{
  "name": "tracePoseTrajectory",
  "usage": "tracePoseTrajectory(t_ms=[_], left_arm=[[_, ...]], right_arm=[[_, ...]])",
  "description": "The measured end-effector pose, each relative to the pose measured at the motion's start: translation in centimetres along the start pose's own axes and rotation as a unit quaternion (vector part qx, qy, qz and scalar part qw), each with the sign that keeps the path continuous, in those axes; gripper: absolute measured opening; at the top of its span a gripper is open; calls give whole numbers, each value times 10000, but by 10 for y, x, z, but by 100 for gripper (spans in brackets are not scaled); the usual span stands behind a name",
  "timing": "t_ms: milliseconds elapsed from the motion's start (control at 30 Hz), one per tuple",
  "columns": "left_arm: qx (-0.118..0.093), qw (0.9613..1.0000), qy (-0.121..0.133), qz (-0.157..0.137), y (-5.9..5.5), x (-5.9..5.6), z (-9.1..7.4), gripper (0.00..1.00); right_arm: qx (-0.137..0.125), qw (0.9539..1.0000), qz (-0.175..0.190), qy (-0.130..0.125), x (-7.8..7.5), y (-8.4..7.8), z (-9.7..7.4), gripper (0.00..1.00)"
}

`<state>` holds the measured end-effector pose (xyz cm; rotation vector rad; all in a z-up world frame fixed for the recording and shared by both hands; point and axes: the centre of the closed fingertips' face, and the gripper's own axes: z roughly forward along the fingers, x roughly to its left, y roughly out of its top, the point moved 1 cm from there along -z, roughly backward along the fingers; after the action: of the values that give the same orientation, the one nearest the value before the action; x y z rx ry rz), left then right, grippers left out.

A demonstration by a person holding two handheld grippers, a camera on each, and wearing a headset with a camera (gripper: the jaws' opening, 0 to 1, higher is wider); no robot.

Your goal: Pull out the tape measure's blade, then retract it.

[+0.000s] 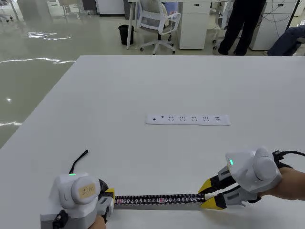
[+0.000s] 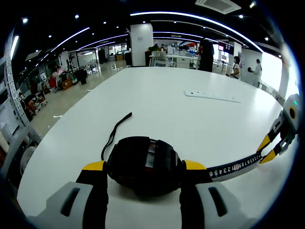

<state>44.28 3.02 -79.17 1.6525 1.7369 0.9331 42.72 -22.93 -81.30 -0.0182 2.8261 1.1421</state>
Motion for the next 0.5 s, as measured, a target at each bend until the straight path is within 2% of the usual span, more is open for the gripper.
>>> tracePoseTrajectory(t_ms=[500], left_arm=[[11, 10000, -3, -8, -1, 0, 0, 56]], right_arm=[[-4, 10000, -37, 4, -1, 5, 2, 14]])
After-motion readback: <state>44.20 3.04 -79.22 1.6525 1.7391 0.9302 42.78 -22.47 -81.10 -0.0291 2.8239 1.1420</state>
